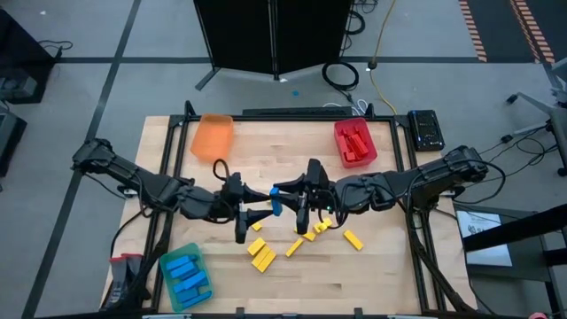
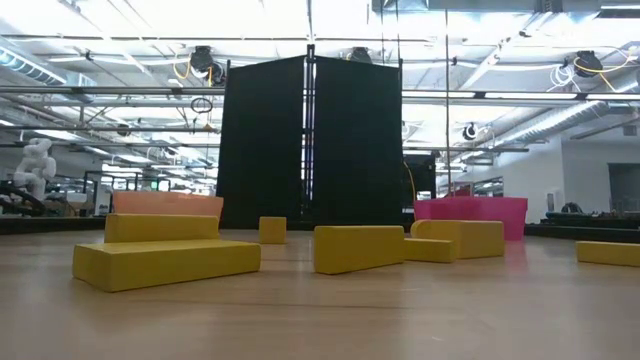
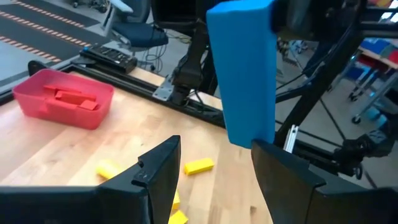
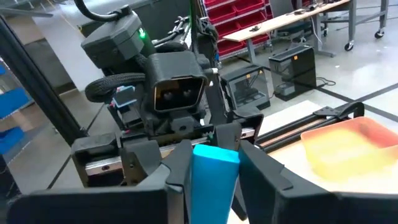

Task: Sort blocks
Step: Put the blue block into the green transparent bin

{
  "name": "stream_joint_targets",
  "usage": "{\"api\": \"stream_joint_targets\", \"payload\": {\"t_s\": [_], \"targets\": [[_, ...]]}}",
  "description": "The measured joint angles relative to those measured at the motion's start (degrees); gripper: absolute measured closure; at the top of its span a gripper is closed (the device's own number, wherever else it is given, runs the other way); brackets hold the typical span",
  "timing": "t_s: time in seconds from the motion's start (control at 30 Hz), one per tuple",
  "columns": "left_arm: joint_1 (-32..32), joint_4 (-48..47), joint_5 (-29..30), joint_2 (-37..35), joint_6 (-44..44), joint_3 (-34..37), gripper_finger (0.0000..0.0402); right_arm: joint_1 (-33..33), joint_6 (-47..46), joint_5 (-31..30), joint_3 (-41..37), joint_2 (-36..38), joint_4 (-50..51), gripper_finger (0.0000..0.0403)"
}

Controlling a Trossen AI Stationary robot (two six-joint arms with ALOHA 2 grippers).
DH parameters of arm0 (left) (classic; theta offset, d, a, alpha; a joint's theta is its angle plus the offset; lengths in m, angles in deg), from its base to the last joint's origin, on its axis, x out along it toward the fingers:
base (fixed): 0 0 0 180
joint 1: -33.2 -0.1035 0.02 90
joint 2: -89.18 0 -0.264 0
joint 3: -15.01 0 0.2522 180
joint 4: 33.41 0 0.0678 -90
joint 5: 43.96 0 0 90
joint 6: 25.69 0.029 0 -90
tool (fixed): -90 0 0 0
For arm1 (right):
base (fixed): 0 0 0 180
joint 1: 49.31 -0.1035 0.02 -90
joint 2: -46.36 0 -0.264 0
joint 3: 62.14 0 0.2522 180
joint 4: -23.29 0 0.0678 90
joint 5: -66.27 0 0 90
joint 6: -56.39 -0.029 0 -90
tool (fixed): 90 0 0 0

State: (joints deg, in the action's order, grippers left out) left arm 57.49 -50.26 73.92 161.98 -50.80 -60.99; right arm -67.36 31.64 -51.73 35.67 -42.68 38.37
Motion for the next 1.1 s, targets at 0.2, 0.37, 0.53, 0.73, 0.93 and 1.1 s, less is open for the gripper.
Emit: {"api": "stream_joint_targets", "payload": {"t_s": [0.2,0.37,0.53,0.73,0.93,1.1], "targets": [[-1.05,2.51,-0.91,0.0,-0.06,0.02,0.0197,0.05,0.94,-0.23,0.0,0.02,0.04,0.0322],[-1.07,5.32,-6.4,-0.07,-0.02,0.02,0.0197,0.07,1.85,-0.14,0.0,-0.09,0.37,0.0322],[-1.54,5.33,-6.69,-0.07,-0.02,0.02,0.0197,0.11,1.92,-0.23,0.0,-0.04,0.22,0.0322],[-2.83,5.88,-6.67,-0.07,-0.02,0.02,0.0197,0.37,1.93,-0.35,0.0,-0.04,-0.06,0.0322],[-4.15,7.74,-6.95,1.11,0.01,-0.02,0.0197,0.73,2.38,2.69,-0.02,-0.04,-1.68,0.0322],[-4.48,9.43,-9.24,3.0,0.01,-0.09,0.0197,0.74,3.16,4.03,-0.11,-0.07,-3.56,0.0322]]}}
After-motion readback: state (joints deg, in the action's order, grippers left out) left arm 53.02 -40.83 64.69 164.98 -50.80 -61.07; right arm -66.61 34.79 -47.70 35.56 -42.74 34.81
